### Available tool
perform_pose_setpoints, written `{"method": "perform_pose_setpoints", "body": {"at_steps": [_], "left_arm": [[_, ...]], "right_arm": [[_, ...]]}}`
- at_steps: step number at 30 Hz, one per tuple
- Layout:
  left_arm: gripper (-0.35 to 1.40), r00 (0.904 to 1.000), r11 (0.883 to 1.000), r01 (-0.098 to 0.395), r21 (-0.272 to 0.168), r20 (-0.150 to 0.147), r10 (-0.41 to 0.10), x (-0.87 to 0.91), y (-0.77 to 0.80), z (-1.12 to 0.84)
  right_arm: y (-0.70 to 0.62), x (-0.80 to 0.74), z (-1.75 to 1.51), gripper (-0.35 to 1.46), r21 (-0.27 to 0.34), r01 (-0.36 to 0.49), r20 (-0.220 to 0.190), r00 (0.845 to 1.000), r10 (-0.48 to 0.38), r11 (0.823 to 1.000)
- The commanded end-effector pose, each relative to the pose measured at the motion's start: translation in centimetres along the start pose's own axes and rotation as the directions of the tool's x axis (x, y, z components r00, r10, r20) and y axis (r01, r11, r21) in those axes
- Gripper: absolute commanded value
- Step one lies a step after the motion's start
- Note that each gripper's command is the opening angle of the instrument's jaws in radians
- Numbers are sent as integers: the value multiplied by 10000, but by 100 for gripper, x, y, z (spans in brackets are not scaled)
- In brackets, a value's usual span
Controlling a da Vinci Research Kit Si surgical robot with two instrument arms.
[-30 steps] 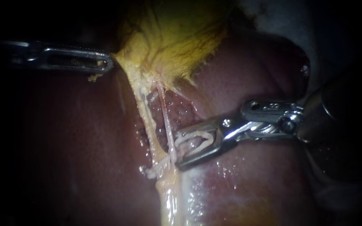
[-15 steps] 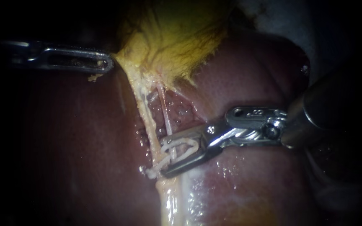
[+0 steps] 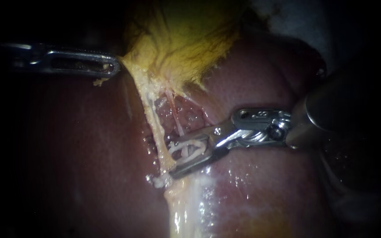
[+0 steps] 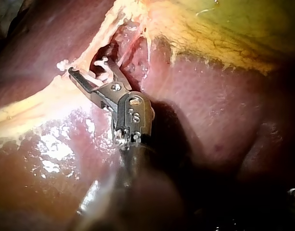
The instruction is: Clipping second clip left tube
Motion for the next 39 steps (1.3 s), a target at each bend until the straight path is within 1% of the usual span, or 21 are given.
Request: {"method": "perform_pose_setpoints", "body": {"at_steps": [1, 2, 5, 8, 15, 18, 25, 28, 30, 33, 36, 39], "left_arm": [[-35, 10000, 10000, -6, 2, 0, 6, 0, 0, 0], [-35, 10000, 10000, -6, 2, 0, 6, 0, 0, 0], [-35, 10000, 10000, -9, 3, 1, 9, 1, 1, 1], [-35, 10000, 10000, -11, 2, 2, 11, 1, 1, 1], [-35, 10000, 10000, -14, -3, 4, 14, 1, 1, 2], [-35, 10000, 10000, -17, -8, 7, 17, 2, 1, 2], [-35, 10000, 10000, -22, -14, 10, 22, 3, 1, 3], [-35, 10000, 10000, -22, -15, 10, 22, 3, 1, 3], [-35, 10000, 10000, -22, -15, 10, 22, 3, 1, 3], [-35, 10000, 10000, -22, -15, 10, 22, 3, 1, 3], [-35, 10000, 10000, -19, -6, 38, 19, 3, 1, 3], [-35, 10000, 10000, -19, -6, 38, 19, 3, 1, 3]], "right_arm": [[0, 0, 2, 48, -9, 5, -2, 10000, -5, 10000], [1, 0, 4, 48, -32, 10, 22, 10000, -10, 10000], [2, 2, 10, 48, 38, -13, -169, 9999, 14, 10000], [0, 6, 18, 48, 211, -115, -573, 9983, 127, 9997], [-10, 13, 33, 48, 1133, -264, -1124, 9929, 392, 9932], [-17, 15, 38, 49, 1614, -224, -1297, 9906, 437, 9866], [-35, 16, 43, 48, 2547, 68, -1479, 9885, 320, 9670], [-42, 16, 44, 46, 2815, 169, -1357, 9905, 224, 9594], [-45, 16, 46, 45, 2971, 223, -1265, 9918, 162, 9546], [-45, 17, 47, 41, 2917, 245, -1306, 9913, 144, 9562], [-45, 18, 45, 27, 2741, 205, -1420, 9897, 194, 9615], [-46, 20, 43, 6, 2544, 154, -1551, 9876, 251, 9670]]}}
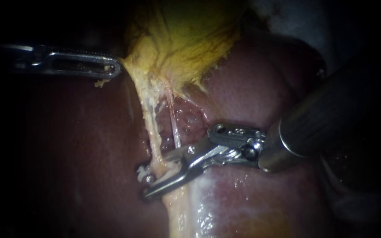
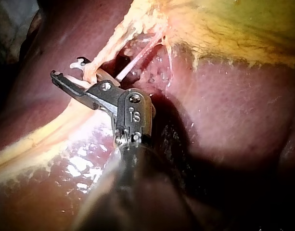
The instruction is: Clipping second clip left tube
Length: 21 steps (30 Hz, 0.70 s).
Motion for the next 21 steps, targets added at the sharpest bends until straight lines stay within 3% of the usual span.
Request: {"method": "perform_pose_setpoints", "body": {"at_steps": [1, 5, 7, 21], "left_arm": [[-35, 10000, 10000, 11, 1, 10, -11, 0, 0, 0], [-35, 10000, 10000, 10, 3, 9, -10, 0, 0, 0], [-35, 10000, 10000, 10, 4, 9, -10, 0, 0, 0], [-35, 10000, 10000, 10, 6, 8, -10, 0, 1, 0]], "right_arm": [[0, 0, 0, 1, -116, -68, -71, 10000, 67, 9999], [0, -1, 0, -16, -435, -205, -263, 9995, 193, 9988], [0, -2, 0, -35, -444, -203, -266, 9995, 191, 9988], [2, -6, 1, -35, -398, -157, -43, 9999, 155, 9991]]}}
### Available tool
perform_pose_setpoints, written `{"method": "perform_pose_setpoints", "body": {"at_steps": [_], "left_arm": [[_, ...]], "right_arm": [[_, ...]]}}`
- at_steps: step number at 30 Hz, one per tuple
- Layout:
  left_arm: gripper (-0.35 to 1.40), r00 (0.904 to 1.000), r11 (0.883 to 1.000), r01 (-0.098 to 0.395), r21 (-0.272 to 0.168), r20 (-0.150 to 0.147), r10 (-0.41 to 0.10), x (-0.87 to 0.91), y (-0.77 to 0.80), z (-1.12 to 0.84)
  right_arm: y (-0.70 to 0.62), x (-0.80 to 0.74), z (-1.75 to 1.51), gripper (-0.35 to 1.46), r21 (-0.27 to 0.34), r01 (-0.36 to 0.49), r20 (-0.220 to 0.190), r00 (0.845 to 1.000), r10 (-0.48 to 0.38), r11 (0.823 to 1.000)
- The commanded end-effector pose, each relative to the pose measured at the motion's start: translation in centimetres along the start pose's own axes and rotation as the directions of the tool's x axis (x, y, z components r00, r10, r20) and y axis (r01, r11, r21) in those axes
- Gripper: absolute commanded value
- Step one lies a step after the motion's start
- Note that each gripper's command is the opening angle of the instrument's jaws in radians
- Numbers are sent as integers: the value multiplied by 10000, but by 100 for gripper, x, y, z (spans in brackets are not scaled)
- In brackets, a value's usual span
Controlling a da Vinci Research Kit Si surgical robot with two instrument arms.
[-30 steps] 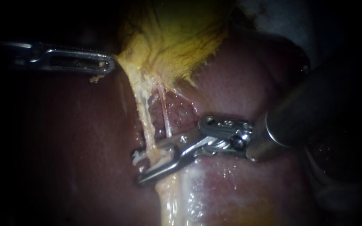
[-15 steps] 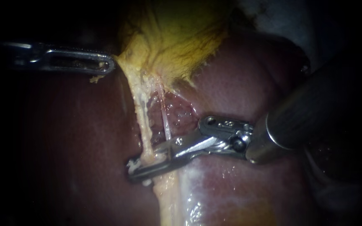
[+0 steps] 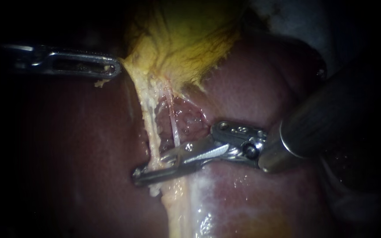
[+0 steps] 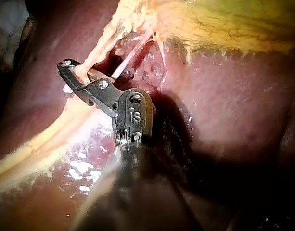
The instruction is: Clipping second clip left tube
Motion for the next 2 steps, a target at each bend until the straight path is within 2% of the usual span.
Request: {"method": "perform_pose_setpoints", "body": {"at_steps": [1, 2], "left_arm": [[-35, 10000, 10000, 2, 1, -1, -2, 0, 0, 0], [-35, 10000, 10000, 2, 0, -1, -2, 0, 0, 0]], "right_arm": [[0, 0, 0, -35, 6, -1, 5, 10000, 1, 10000], [0, 0, 0, -35, 6, -1, 5, 10000, 1, 10000]]}}
